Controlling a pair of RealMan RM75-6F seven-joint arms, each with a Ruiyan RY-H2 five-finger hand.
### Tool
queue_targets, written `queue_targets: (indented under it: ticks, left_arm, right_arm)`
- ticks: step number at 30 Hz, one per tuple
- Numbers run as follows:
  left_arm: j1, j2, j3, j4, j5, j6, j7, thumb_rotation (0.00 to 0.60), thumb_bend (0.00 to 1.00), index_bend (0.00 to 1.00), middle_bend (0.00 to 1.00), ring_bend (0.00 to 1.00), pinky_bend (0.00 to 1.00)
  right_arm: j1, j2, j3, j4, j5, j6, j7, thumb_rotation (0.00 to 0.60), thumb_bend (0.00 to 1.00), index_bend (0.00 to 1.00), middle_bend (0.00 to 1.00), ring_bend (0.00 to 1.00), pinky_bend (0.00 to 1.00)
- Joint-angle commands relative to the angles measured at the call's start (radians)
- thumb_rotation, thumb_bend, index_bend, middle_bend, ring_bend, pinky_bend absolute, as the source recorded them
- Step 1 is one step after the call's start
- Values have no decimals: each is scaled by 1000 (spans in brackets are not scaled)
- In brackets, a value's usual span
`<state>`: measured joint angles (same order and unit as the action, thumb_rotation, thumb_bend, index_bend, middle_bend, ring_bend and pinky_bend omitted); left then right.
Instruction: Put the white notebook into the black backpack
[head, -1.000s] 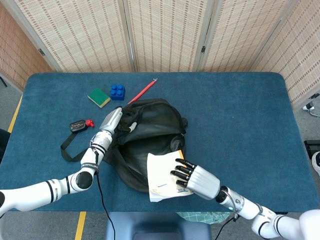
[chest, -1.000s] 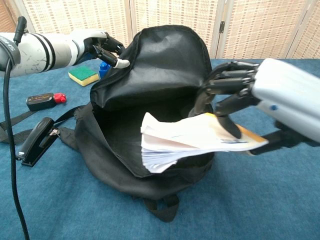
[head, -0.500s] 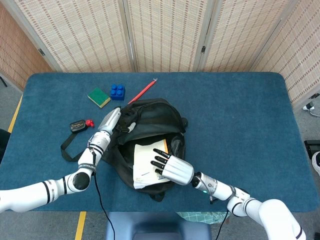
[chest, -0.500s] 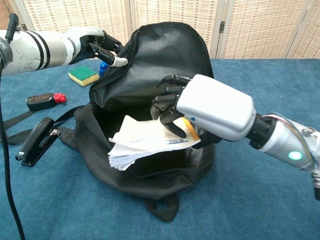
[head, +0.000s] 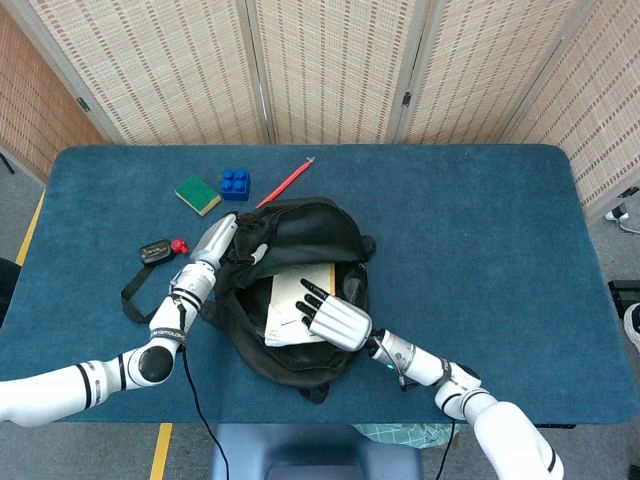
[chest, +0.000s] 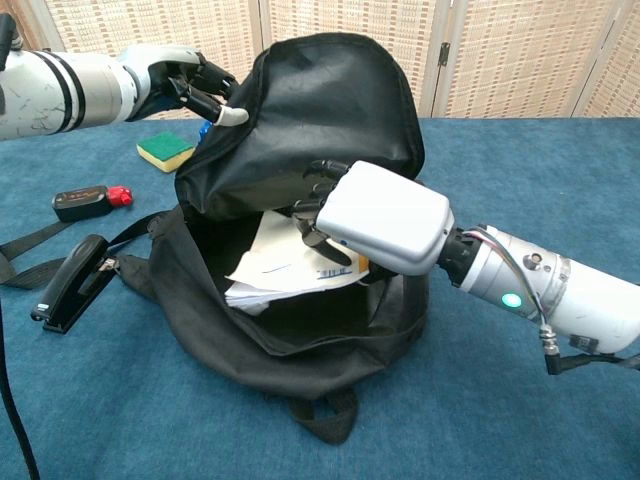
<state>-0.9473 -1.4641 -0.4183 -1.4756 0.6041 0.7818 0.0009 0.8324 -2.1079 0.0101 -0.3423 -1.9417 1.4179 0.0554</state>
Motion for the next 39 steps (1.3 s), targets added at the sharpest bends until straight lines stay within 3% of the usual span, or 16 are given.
queue_targets:
  ticks: [1, 9, 12, 18, 23, 28, 39]
  left_arm:
    - [0, 1, 2, 0, 1, 0, -2, 600, 542, 574, 336, 283, 15]
    - [1, 6, 4, 0, 5, -4, -16, 600, 541, 572, 334, 282, 15]
    - [1, 9, 5, -1, 10, -6, -21, 600, 542, 571, 333, 281, 15]
    - [0, 12, 7, 6, 10, -12, -31, 600, 541, 562, 328, 278, 15]
    - [-4, 11, 13, 10, 8, -15, -31, 600, 541, 552, 324, 273, 15]
    - [-9, 13, 23, 10, 9, -10, -17, 600, 542, 541, 317, 267, 14]
    - [-20, 15, 25, -3, -11, 0, -4, 600, 541, 529, 309, 259, 11]
  right_arm:
    - [17, -24, -4, 41, 26, -31, -28, 600, 449, 771, 433, 431, 191]
    - [43, -79, 5, 111, 82, -82, -138, 600, 448, 759, 417, 405, 171]
    - [38, -94, 9, 117, 104, -69, -165, 600, 449, 646, 383, 379, 147]
    - [7, -105, 9, 94, 144, -38, -192, 600, 447, 268, 281, 333, 102]
    - [-18, -100, -1, 56, 160, -12, -203, 600, 292, 102, 204, 268, 79]
    - [-41, -76, -10, -11, 177, -23, -221, 600, 138, 15, 132, 204, 30]
    - [-72, 19, -26, -212, 181, 7, -308, 600, 36, 0, 75, 125, 0]
